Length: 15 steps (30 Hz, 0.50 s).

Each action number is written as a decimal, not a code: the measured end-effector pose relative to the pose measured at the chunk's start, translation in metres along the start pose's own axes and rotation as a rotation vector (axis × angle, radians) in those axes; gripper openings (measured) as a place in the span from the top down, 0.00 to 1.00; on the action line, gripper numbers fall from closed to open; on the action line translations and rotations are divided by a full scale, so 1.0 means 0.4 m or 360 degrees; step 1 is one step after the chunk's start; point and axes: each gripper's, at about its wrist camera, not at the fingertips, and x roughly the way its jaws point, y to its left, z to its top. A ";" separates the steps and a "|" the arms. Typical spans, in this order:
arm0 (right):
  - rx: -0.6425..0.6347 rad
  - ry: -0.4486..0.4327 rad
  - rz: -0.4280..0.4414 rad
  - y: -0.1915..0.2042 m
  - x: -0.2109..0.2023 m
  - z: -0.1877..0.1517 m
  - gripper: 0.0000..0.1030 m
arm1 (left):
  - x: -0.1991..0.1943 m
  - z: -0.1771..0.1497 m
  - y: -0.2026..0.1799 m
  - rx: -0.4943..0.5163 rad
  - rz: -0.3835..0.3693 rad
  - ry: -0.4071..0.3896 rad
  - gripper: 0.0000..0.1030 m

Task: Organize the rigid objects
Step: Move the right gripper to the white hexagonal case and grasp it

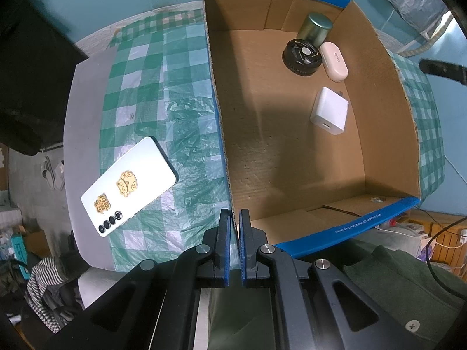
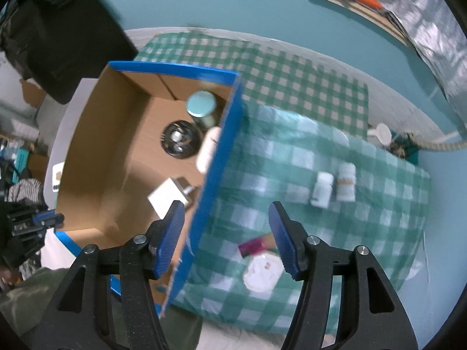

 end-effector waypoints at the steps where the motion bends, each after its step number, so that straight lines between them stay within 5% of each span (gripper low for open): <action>1: 0.0021 0.0005 0.0001 -0.009 0.000 -0.010 0.37 | 0.000 0.001 0.000 0.0000 0.0000 0.0000 0.95; 15: 0.0297 0.0129 -0.0004 -0.105 0.083 -0.150 0.35 | 0.000 0.000 -0.004 0.0008 0.0008 0.0002 0.95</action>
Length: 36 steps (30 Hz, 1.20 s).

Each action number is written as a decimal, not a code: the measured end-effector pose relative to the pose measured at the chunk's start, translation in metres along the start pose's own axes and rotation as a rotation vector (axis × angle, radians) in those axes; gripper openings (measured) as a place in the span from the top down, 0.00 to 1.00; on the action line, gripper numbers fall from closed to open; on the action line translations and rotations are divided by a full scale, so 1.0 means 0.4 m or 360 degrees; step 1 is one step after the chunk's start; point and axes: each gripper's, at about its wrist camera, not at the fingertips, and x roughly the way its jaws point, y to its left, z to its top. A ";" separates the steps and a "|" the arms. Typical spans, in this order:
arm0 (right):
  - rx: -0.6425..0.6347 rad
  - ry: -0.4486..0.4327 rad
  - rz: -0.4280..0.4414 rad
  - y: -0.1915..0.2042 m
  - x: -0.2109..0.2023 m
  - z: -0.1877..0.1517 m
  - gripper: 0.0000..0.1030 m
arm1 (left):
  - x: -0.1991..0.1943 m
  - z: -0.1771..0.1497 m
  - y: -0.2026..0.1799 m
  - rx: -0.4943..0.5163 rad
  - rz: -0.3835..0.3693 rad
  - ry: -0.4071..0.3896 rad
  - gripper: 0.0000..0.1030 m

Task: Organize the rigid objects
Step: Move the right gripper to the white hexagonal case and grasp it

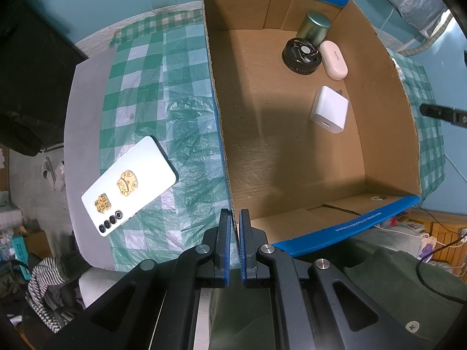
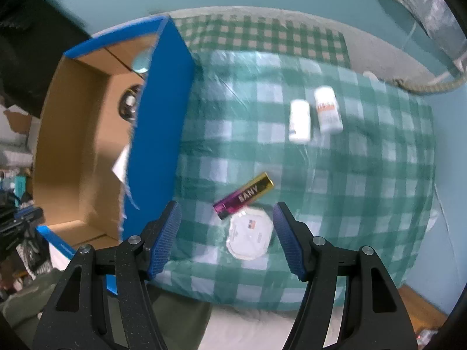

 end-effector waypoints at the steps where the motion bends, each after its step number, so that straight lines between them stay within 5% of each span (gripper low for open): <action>1: 0.0018 0.0008 0.0002 -0.008 0.011 -0.008 0.35 | 0.001 0.000 0.000 -0.0001 -0.0001 -0.0001 0.95; 36: 0.0139 0.0148 -0.0098 -0.112 0.239 -0.101 0.36 | -0.005 -0.002 0.005 -0.0021 -0.0007 -0.0002 0.95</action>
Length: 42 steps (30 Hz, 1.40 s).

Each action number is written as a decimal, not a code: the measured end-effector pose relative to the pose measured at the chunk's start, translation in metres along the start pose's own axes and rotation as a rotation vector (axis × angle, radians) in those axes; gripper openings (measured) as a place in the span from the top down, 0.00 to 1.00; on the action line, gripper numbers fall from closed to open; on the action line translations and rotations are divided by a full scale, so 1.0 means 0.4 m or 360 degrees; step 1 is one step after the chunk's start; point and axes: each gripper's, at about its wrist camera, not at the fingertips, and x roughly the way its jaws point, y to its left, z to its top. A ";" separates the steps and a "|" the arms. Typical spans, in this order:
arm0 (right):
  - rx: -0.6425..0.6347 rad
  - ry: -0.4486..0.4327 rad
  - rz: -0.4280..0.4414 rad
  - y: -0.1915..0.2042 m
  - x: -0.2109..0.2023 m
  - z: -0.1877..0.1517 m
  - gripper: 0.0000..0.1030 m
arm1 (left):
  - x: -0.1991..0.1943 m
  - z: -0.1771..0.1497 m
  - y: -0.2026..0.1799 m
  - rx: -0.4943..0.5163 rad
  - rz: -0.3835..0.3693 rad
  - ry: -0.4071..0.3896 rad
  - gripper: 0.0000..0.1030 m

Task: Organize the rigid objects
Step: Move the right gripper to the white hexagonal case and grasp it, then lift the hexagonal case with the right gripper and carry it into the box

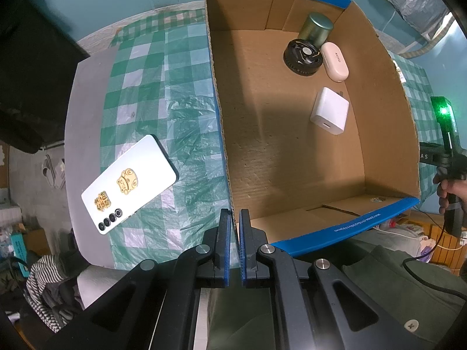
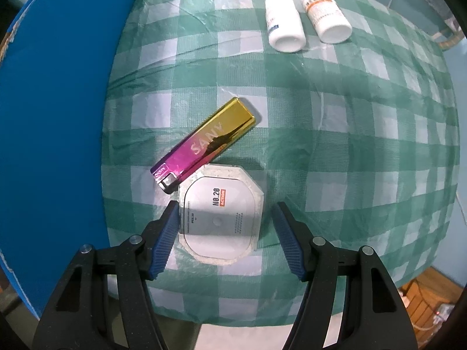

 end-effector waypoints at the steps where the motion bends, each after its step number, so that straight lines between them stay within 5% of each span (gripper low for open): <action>1: -0.0011 -0.0002 -0.0008 0.001 0.002 -0.002 0.37 | 0.000 0.000 0.000 0.0001 0.0001 0.0000 0.95; 4: -0.0034 -0.0019 -0.0024 0.031 0.007 -0.005 0.47 | 0.000 -0.001 0.000 0.0003 0.0001 0.0002 0.95; 14: -0.0107 0.0005 -0.0069 0.095 0.005 0.022 0.48 | 0.000 -0.001 0.000 0.0001 0.0001 0.0003 0.95; 42: -0.0316 -0.0123 0.0018 0.159 -0.256 0.115 0.48 | 0.004 0.003 -0.002 0.0006 0.0005 0.0007 0.95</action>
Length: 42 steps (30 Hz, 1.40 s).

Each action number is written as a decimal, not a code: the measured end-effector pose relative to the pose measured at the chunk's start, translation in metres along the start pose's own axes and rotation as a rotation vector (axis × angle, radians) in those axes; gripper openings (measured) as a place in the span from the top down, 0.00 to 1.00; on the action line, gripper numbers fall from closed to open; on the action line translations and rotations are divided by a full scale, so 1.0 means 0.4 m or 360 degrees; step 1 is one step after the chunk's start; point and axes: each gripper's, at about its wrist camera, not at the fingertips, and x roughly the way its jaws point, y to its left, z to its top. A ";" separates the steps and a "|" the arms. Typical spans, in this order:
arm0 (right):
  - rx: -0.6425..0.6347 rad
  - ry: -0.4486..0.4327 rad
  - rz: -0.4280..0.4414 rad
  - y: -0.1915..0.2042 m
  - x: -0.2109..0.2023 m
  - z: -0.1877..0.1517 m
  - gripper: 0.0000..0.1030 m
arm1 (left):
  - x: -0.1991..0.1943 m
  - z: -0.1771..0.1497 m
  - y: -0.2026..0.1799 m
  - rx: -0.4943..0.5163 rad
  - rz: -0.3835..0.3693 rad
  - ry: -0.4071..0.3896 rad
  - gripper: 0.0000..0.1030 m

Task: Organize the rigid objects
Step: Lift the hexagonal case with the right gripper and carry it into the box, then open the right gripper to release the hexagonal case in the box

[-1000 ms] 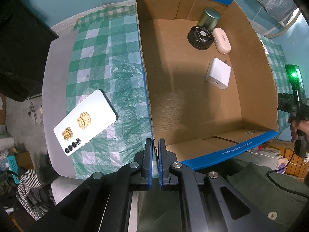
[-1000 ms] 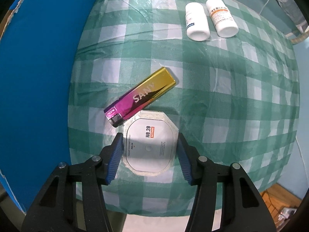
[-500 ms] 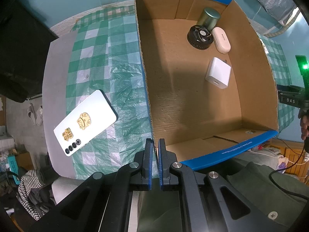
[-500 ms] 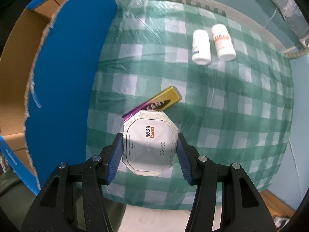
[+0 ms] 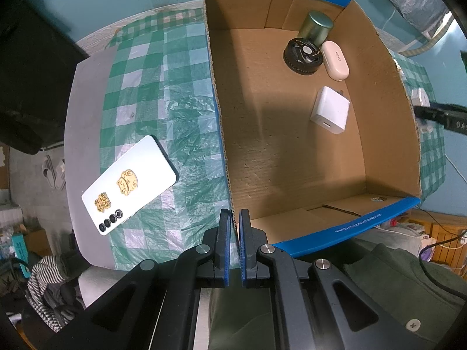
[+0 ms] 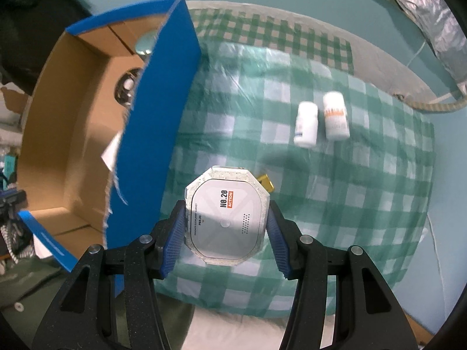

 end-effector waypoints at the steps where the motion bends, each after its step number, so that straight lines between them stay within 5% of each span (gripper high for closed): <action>1: -0.0007 -0.0006 0.0009 -0.004 -0.006 0.005 0.48 | -0.001 0.000 0.000 -0.0002 0.0000 0.0000 0.95; 22: -0.0370 -0.0142 0.0097 0.159 -0.107 0.160 0.48 | -0.003 -0.001 0.002 -0.0020 -0.0006 -0.0001 0.95; 42: -0.0599 0.0005 0.0101 0.324 0.063 0.230 0.48 | -0.004 0.009 0.004 -0.0018 -0.0006 -0.0005 0.95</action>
